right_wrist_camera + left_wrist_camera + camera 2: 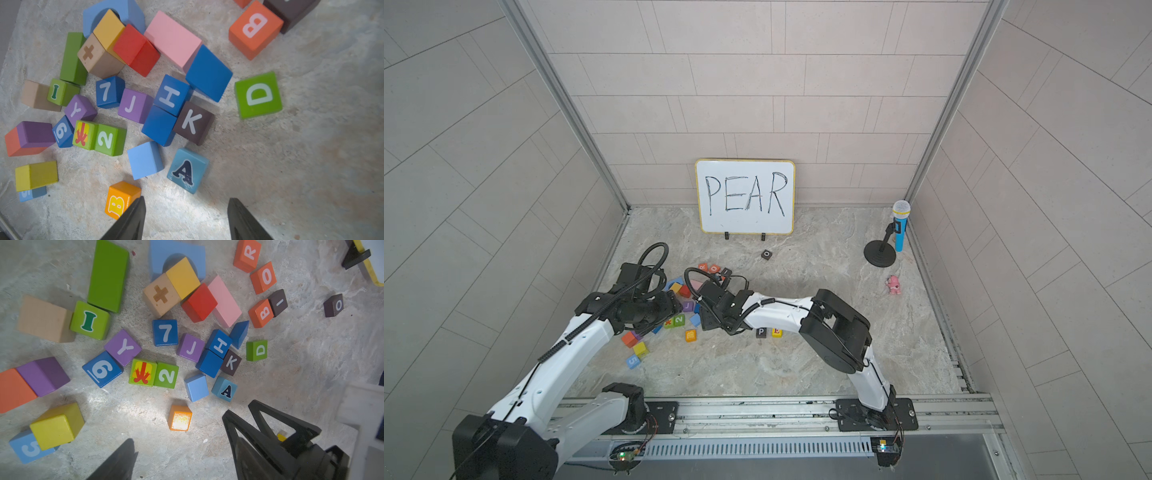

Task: Spell the uppercase word “pear” with letter blocks
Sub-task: Pick up the letter block from the center of the board.

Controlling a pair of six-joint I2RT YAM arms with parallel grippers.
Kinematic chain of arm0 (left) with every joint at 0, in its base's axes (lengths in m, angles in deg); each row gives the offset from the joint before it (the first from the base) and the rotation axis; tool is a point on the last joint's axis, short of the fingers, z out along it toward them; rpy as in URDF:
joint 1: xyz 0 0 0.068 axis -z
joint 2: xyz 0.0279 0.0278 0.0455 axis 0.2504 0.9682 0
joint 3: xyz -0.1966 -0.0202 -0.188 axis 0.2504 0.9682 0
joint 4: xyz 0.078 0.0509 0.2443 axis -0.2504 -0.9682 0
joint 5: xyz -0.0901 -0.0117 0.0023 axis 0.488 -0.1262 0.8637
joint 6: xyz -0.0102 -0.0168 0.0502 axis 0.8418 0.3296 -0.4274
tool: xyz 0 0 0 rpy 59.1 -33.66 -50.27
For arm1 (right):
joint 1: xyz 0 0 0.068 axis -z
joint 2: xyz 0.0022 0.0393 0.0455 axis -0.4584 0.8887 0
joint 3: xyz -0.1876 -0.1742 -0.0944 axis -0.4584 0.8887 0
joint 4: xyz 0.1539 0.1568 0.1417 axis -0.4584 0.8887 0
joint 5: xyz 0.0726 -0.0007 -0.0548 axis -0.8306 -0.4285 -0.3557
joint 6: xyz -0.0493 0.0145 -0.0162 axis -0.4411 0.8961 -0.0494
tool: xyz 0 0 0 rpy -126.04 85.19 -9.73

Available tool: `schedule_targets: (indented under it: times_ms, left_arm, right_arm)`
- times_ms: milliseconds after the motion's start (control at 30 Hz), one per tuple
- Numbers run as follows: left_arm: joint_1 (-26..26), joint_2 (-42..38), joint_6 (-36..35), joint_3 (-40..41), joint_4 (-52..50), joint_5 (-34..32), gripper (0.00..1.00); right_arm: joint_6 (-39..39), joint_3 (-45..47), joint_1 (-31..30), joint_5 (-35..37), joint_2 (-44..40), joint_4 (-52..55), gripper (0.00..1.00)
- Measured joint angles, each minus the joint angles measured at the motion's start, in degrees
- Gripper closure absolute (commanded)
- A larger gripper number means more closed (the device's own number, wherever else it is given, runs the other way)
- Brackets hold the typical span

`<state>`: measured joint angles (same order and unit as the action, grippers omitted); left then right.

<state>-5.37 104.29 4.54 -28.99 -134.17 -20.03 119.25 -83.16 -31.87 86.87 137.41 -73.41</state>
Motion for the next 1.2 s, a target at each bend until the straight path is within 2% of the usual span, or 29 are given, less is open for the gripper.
schedule_targets:
  times_ms: [167, 400, 1100, 1200]
  left_arm:
    - [-0.02, 0.0, 0.02, 0.07, 0.5, 0.28, 0.2]
    - [-0.11, 0.0, 0.02, 0.33, 0.87, 0.66, 0.2]
    - [-0.11, 0.94, 0.0, 1.07, 1.55, 1.99, 0.2]
    - [-0.11, 0.94, 0.0, 1.07, 1.55, 1.99, 0.2]
  right_arm:
    - [-1.44, -3.48, 0.0, 0.35, 3.19, 1.44, 0.34]
    - [-3.8, -6.8, 0.02, 2.32, 6.1, 4.42, 0.4]
    - [-5.88, -9.66, -0.26, 6.03, 6.99, 8.57, 0.42]
    - [-6.51, -11.5, -0.31, 6.56, 7.87, 8.57, 0.47]
